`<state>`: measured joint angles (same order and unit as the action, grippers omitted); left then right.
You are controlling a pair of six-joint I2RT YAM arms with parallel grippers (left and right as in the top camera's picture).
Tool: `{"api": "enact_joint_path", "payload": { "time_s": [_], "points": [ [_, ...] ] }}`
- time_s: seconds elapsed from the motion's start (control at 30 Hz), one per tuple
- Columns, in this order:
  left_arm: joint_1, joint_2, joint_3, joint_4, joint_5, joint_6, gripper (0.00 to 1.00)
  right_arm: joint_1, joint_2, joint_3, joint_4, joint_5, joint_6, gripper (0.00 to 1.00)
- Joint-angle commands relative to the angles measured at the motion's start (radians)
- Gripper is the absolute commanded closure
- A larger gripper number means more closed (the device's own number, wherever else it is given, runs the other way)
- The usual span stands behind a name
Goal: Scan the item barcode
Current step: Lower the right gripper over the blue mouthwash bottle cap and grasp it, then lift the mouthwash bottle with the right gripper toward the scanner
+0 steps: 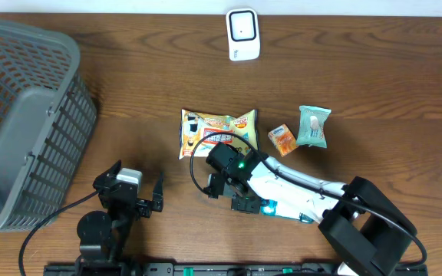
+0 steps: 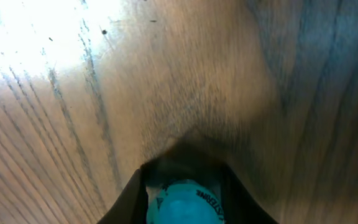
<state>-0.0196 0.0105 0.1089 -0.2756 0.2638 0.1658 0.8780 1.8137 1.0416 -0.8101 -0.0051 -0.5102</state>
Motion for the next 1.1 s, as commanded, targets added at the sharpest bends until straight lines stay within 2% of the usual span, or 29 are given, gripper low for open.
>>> {"api": "enact_joint_path", "payload": {
  "time_s": [0.0, 0.1, 0.67, 1.07],
  "points": [
    [0.005, -0.005, -0.014, -0.027, 0.013, 0.017, 0.02, -0.001, 0.056, -0.010, -0.006, -0.022, 0.010, 0.91],
    [0.005, -0.005, -0.014, -0.027, 0.013, 0.017, 0.02, -0.001, 0.056, 0.019, -0.008, -0.022, 0.040, 0.97],
    [0.005, -0.005, -0.014, -0.027, 0.013, 0.017, 0.02, -0.005, 0.041, 0.434, -0.172, -0.073, 0.106, 0.99],
    [0.005, -0.005, -0.014, -0.027, 0.013, 0.017, 0.02, -0.094, -0.011, 0.526, -0.174, -0.325, 0.106, 0.99]
  ]
}}
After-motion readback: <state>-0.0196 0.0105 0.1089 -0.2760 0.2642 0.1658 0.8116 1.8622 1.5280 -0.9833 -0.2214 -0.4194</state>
